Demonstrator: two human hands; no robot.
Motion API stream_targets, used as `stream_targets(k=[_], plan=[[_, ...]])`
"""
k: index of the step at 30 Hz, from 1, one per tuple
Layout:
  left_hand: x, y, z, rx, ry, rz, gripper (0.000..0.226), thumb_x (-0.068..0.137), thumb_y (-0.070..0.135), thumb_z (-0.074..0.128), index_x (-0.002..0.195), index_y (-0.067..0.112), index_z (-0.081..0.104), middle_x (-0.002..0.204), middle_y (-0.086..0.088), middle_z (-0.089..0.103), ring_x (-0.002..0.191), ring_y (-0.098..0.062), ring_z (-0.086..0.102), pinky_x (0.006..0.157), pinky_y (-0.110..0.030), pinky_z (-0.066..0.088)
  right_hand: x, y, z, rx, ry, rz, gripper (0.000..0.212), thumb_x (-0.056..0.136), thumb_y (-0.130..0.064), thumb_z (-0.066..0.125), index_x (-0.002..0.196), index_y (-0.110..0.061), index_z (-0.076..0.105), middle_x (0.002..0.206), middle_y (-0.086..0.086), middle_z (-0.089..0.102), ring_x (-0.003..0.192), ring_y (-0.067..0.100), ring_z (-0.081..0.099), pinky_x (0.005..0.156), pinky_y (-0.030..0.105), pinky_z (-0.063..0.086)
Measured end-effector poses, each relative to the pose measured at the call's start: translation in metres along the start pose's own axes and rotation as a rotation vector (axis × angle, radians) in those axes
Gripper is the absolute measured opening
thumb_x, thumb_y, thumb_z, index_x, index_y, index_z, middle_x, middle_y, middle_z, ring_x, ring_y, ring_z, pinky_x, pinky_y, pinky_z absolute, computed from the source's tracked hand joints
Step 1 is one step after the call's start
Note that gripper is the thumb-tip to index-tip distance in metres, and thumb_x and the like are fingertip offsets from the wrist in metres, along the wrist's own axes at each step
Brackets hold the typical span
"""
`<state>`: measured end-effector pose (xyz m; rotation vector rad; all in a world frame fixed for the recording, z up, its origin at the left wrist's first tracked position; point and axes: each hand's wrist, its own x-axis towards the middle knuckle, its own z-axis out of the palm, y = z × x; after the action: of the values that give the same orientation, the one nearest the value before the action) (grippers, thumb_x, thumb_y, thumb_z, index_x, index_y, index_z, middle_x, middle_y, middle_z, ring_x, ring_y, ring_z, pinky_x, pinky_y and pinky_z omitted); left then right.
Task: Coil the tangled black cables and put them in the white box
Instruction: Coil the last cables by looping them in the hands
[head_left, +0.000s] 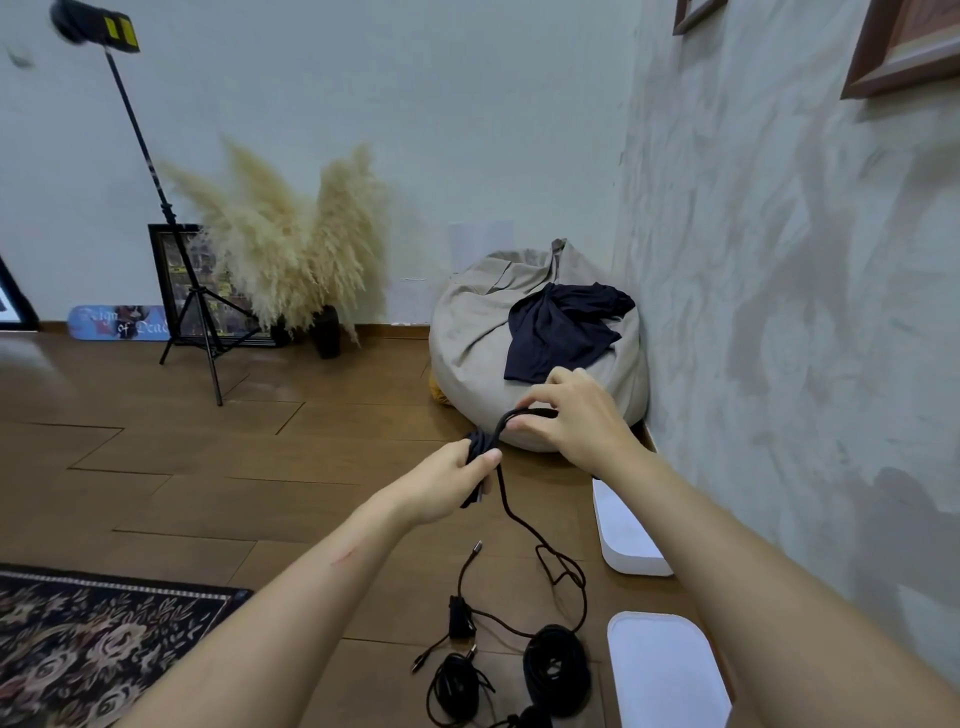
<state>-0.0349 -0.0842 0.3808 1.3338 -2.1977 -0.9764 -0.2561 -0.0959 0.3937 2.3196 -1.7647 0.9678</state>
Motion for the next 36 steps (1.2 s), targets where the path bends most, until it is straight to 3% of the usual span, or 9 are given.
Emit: stream_targets(k=[3, 6, 9, 13, 17, 21, 25, 30, 36], plan=[[0.002, -0.002, 0.001, -0.002, 0.073, -0.049, 0.049, 0.109, 0.045, 0.040, 0.102, 0.002, 0.063, 0.087, -0.002, 0.066, 0.077, -0.016, 0.061, 0.074, -0.031, 0.047, 0.001, -0.016, 0.002, -0.131, 0.058, -0.069, 0.028, 0.094, -0.055, 0.063, 0.109, -0.035, 0.077, 0.085, -0.004, 0.059, 0.083, 0.019, 0.048, 0.069, 0.033, 0.036], [0.005, -0.006, 0.001, 0.000, 0.130, -0.069, 0.049, 0.109, 0.045, 0.040, 0.102, 0.000, 0.061, 0.085, -0.002, 0.063, 0.073, -0.014, 0.057, 0.071, -0.031, 0.045, 0.001, -0.025, 0.005, -0.201, 0.007, -0.079, 0.029, 0.102, -0.047, 0.054, 0.119, -0.035, 0.074, 0.094, -0.003, 0.071, 0.089, 0.023, 0.059, 0.068, 0.033, 0.036], [0.007, -0.011, 0.000, 0.021, 0.129, -0.090, 0.046, 0.107, 0.047, 0.041, 0.101, 0.006, 0.058, 0.091, -0.007, 0.065, 0.077, -0.019, 0.059, 0.074, -0.036, 0.047, -0.004, -0.022, 0.008, 0.002, -0.155, 0.096, 0.044, 0.097, -0.063, 0.047, 0.114, -0.034, 0.075, 0.096, -0.007, 0.074, 0.093, 0.018, 0.066, 0.074, 0.035, 0.050], [0.005, -0.010, 0.007, 0.027, 0.019, -0.048, 0.039, 0.107, 0.046, 0.043, 0.103, 0.010, 0.057, 0.098, -0.008, 0.068, 0.078, -0.016, 0.060, 0.073, -0.032, 0.049, -0.012, -0.022, 0.011, 0.239, -0.258, 0.349, 0.058, 0.083, -0.081, 0.055, 0.097, -0.028, 0.074, 0.072, -0.006, 0.071, 0.082, 0.011, 0.070, 0.079, 0.035, 0.055], [0.006, -0.006, 0.010, 0.018, -0.001, -0.025, 0.034, 0.108, 0.043, 0.044, 0.099, 0.013, 0.057, 0.094, -0.004, 0.067, 0.076, -0.012, 0.059, 0.072, -0.027, 0.047, -0.009, -0.018, 0.013, 0.587, -0.343, 0.460, 0.033, 0.089, -0.049, 0.073, 0.106, -0.020, 0.071, 0.096, 0.003, 0.076, 0.090, 0.018, 0.075, 0.087, 0.040, 0.062], [0.008, -0.005, 0.012, 0.040, 0.038, -0.037, 0.037, 0.108, 0.045, 0.044, 0.101, 0.011, 0.059, 0.095, -0.004, 0.069, 0.078, -0.013, 0.061, 0.074, -0.031, 0.049, -0.007, -0.014, 0.013, 0.658, -0.362, 0.446, 0.034, 0.102, -0.017, 0.059, 0.135, -0.012, 0.061, 0.115, 0.005, 0.072, 0.099, 0.016, 0.072, 0.088, 0.031, 0.058], [0.011, -0.002, 0.005, 0.020, 0.111, -0.023, 0.036, 0.108, 0.044, 0.043, 0.100, 0.013, 0.059, 0.096, -0.006, 0.069, 0.081, -0.014, 0.061, 0.070, -0.028, 0.046, -0.004, -0.005, 0.012, 0.309, -0.283, 0.332, 0.028, 0.106, -0.019, 0.047, 0.123, -0.024, 0.069, 0.106, -0.007, 0.074, 0.096, 0.014, 0.068, 0.085, 0.032, 0.055], [0.009, -0.003, -0.005, -0.001, 0.140, -0.015, 0.040, 0.108, 0.045, 0.042, 0.096, 0.013, 0.062, 0.087, 0.001, 0.066, 0.080, -0.014, 0.062, 0.072, -0.029, 0.045, -0.005, 0.004, 0.011, 0.027, -0.045, 0.286, 0.024, 0.105, -0.029, 0.053, 0.112, -0.034, 0.076, 0.107, 0.001, 0.061, 0.102, 0.025, 0.056, 0.084, 0.039, 0.050], [0.004, -0.005, -0.007, -0.030, 0.095, 0.010, 0.045, 0.108, 0.046, 0.041, 0.097, 0.009, 0.064, 0.095, -0.004, 0.072, 0.093, -0.019, 0.067, 0.090, -0.037, 0.051, -0.007, -0.004, 0.013, 0.032, -0.179, 0.301, 0.027, 0.105, -0.028, 0.047, 0.118, -0.031, 0.070, 0.113, -0.002, 0.071, 0.108, 0.027, 0.062, 0.086, 0.038, 0.049]])
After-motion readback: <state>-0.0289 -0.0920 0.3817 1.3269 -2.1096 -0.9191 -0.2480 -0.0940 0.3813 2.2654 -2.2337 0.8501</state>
